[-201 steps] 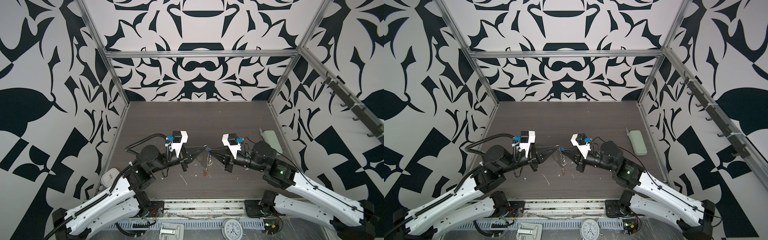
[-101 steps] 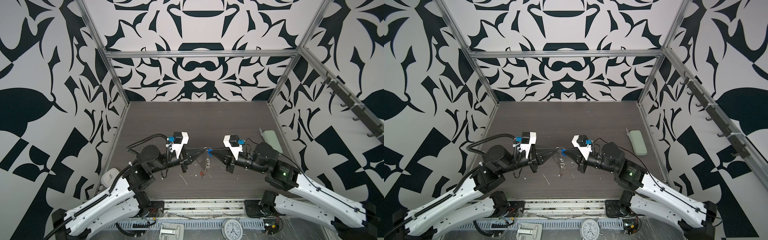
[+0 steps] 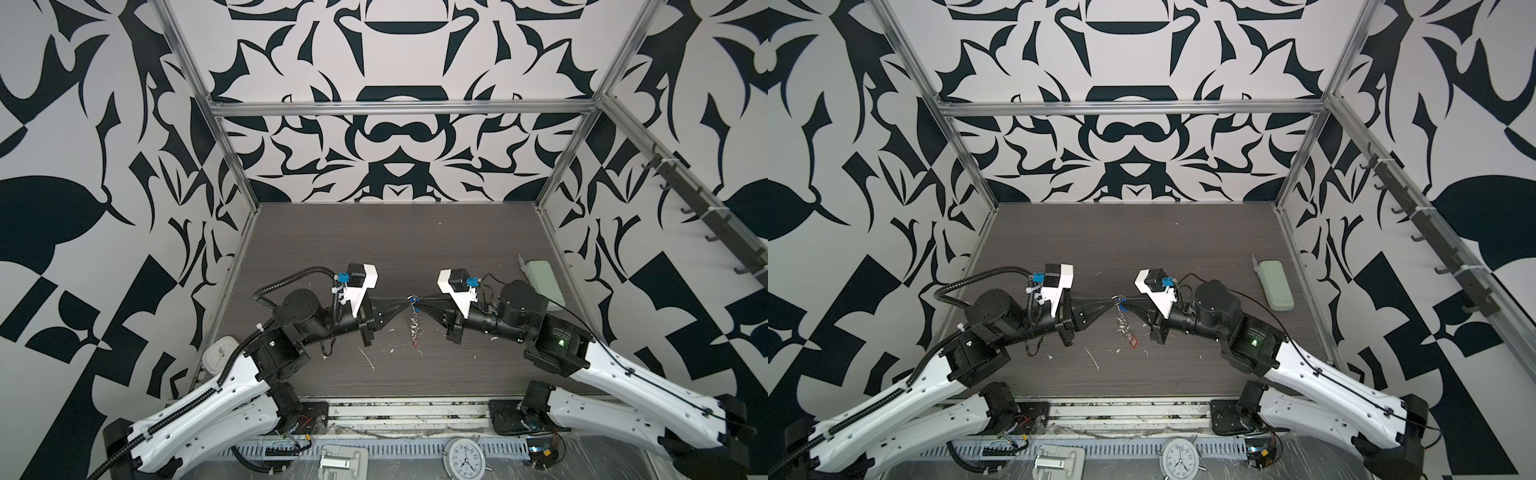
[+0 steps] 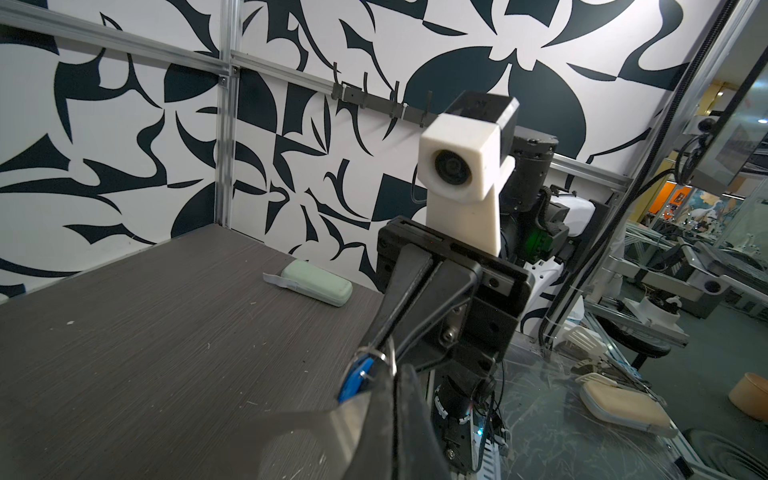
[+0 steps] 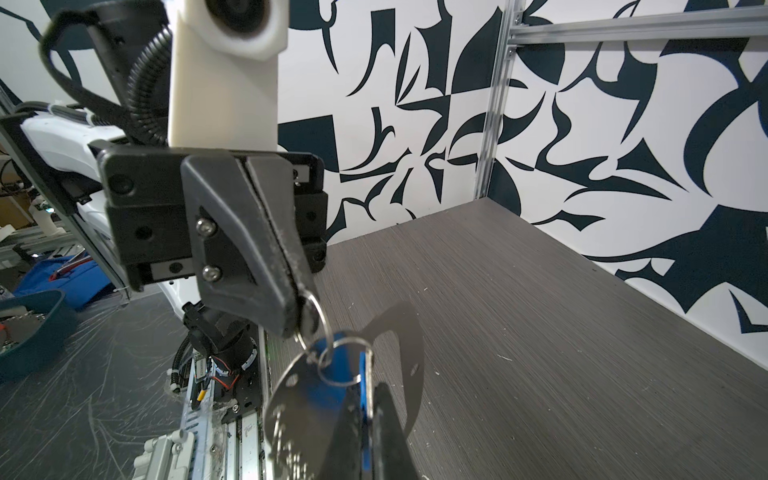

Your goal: Remove the keys from the keyring

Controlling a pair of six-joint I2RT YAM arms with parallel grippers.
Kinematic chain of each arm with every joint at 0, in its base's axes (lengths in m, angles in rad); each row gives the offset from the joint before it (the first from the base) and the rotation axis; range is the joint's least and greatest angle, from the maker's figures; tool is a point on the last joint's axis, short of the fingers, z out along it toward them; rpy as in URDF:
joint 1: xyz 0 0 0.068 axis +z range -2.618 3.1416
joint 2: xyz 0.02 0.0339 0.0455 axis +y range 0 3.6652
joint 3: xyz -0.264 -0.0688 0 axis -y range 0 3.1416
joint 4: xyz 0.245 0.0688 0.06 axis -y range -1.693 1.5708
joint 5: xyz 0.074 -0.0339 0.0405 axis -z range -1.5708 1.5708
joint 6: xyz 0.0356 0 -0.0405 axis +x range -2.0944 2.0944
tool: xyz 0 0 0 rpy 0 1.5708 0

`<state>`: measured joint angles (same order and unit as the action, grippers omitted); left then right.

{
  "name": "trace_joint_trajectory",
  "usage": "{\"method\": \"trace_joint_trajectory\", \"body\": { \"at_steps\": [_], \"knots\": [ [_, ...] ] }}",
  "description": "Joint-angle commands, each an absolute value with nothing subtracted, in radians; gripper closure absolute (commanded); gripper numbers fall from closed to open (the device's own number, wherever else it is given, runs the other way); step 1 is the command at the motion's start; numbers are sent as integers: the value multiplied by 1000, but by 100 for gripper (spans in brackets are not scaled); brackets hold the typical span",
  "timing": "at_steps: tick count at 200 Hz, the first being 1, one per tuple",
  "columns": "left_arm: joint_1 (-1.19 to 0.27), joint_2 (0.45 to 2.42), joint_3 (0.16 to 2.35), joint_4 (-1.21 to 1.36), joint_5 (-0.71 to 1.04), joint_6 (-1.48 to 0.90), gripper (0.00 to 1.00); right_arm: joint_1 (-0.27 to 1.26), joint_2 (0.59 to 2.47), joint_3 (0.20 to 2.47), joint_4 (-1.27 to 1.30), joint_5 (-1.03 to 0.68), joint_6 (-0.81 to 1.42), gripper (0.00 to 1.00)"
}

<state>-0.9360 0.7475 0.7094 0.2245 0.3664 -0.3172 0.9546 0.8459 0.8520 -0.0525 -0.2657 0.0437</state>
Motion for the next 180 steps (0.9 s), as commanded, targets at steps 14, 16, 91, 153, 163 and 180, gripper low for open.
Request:
{"method": "trace_joint_trajectory", "body": {
  "at_steps": [14, 16, 91, 153, 163, 180],
  "knots": [
    [-946, 725, 710, 279, 504, -356, 100, 940, 853, 898, -60, -119, 12, 100],
    [-946, 724, 710, 279, 506, -357, 100, 941, 852, 898, -60, -118, 10, 100],
    [-946, 723, 730, 225, 552, -395, 100, 942, 840, 966, -144, -41, -58, 100],
    [-946, 713, 751, 118, 519, -380, 100, 940, 845, 1047, -230, -45, -103, 100],
    [-946, 716, 760, 94, 514, -374, 100, 940, 852, 1064, -252, -53, -111, 100],
    [-946, 722, 776, 55, 513, -366, 100, 940, 868, 1091, -282, -65, -124, 100]
  ]
}}
